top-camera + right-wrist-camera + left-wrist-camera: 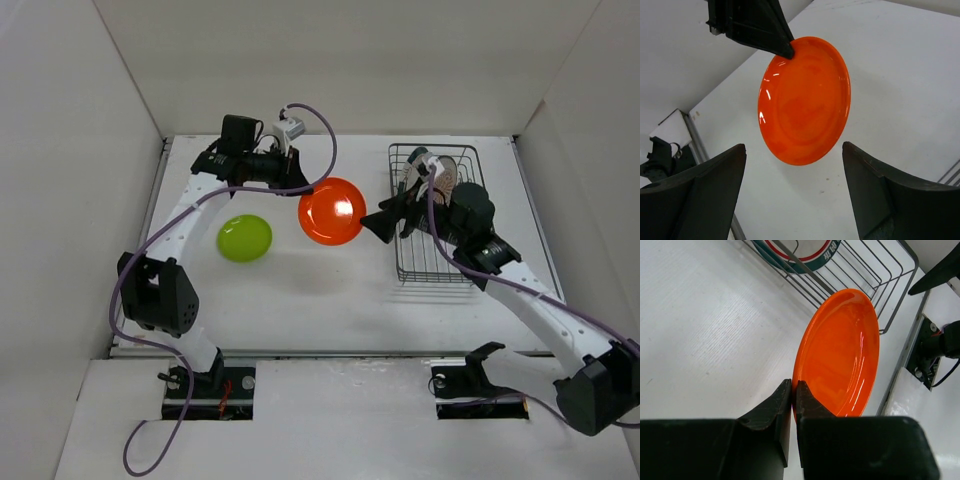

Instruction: Load the plates into the dish rack

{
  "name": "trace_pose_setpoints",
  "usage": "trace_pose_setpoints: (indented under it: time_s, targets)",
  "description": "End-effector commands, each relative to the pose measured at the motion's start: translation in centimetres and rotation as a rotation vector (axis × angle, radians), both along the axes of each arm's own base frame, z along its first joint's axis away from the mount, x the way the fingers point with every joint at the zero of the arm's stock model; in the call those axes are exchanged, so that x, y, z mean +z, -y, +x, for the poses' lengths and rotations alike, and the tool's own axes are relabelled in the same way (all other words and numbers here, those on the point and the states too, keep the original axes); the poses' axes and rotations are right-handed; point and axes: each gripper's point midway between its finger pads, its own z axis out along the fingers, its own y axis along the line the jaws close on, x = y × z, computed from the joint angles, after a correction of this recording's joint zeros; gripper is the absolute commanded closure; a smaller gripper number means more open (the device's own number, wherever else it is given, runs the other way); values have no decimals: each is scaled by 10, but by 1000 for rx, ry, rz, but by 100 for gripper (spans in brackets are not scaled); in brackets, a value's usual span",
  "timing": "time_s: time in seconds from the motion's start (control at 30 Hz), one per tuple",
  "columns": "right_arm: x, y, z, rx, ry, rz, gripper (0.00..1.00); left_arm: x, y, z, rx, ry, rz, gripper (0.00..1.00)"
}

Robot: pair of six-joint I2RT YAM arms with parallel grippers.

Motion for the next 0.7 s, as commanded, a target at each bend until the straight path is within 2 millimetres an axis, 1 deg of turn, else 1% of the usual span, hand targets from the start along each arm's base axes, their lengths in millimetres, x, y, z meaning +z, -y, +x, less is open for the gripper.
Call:
trace_pose_setpoints:
  time_s: [0.0, 0.03, 0.07, 0.1, 0.17, 0.3, 0.33, 0.43, 0.47, 0.5, 0.53, 0.57, 0.6, 0.63, 0.67]
  targets:
    - [34, -15, 4, 23, 98, 53, 18, 21, 6, -7, -27, 56, -29, 100]
    - [34, -16, 3, 18, 98, 53, 18, 25, 7, -6, -27, 66, -32, 100]
    - [29, -18, 6, 18, 85, 46, 18, 28, 10, -11, -34, 67, -38, 100]
    - [24, -17, 11, 3, 84, 34, 18, 32, 10, -10, -35, 77, -41, 100]
    - [24, -14, 15, -24, 85, 32, 18, 37, 14, -15, -51, 85, -50, 100]
    - [21, -11, 22, -58, 96, 11, 18, 41, 13, -19, -51, 88, -51, 100]
    - [17, -12, 24, -58, 88, 6, 18, 45, 12, -21, -51, 100, -54, 100]
    - [11, -17, 29, -42, 69, -3, 19, 50, 12, -29, -71, 103, -70, 100]
    - [4, -22, 33, -32, 49, -3, 19, 51, 12, -33, -81, 101, -77, 100]
    - [0, -28, 29, -4, 27, 3, 26, 53, 13, -34, -85, 100, -87, 100]
    - [5, -31, 30, 7, 42, 22, 29, 57, 13, -36, -86, 112, -90, 100]
    - [1, -34, 31, 19, 30, 26, 32, 60, 15, -40, -95, 126, -95, 100]
    - [4, -36, 29, 28, 27, 41, 36, 61, 15, -40, -91, 117, -98, 100]
    - [1, -39, 28, 46, 14, 45, 38, 63, 15, -42, -92, 131, -102, 100]
    - [3, -39, 29, 46, 25, 51, 40, 63, 15, -42, -92, 131, -102, 100]
